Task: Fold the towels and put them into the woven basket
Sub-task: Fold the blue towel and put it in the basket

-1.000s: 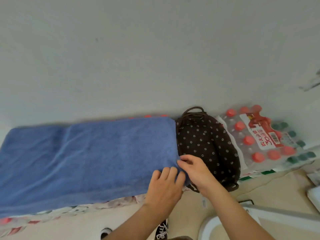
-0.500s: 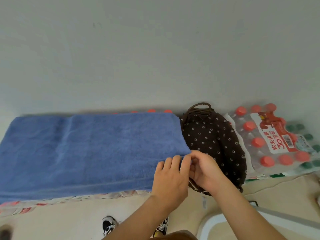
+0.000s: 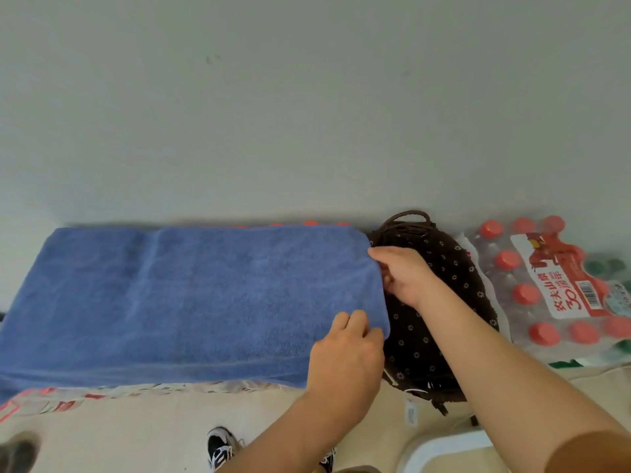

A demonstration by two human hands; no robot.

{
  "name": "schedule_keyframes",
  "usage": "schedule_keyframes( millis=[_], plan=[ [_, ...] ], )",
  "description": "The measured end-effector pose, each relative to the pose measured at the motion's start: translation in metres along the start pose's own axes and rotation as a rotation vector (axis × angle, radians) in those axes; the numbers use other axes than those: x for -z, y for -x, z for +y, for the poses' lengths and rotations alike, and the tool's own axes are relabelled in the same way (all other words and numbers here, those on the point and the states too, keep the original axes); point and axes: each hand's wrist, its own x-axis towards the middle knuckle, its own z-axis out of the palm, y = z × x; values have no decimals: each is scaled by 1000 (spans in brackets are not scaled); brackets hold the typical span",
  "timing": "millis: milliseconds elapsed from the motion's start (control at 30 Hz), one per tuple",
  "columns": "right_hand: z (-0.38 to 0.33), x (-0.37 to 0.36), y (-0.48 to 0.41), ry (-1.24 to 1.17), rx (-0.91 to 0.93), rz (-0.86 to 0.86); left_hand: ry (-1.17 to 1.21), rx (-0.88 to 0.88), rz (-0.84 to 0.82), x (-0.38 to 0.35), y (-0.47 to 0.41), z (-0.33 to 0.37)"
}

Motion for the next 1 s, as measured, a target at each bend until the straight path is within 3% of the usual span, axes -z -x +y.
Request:
schedule_keyframes(
  millis=[133, 300, 400, 600, 733, 833, 1000],
  plan=[
    [-18, 0, -12, 52, 100, 17, 221, 85, -121, 0, -2, -1],
    [-33, 3, -10, 104, 263, 97, 745, 223, -232, 19, -8, -4],
    [-54, -4, 1, 110, 372, 80, 945, 149, -161, 40, -1, -6],
    [-101, -83, 35, 483, 598, -98, 999, 112, 14, 74, 29, -49],
    [-114, -164, 42, 843, 702, -200, 1018, 248, 152, 93, 63, -100],
    [-114, -227, 46, 1136, 866, -231, 904, 387, 315, 101, 90, -143],
    [-104, -330, 45, 1417, 1022, -302, 771, 571, 490, 120, 133, -211]
  ],
)
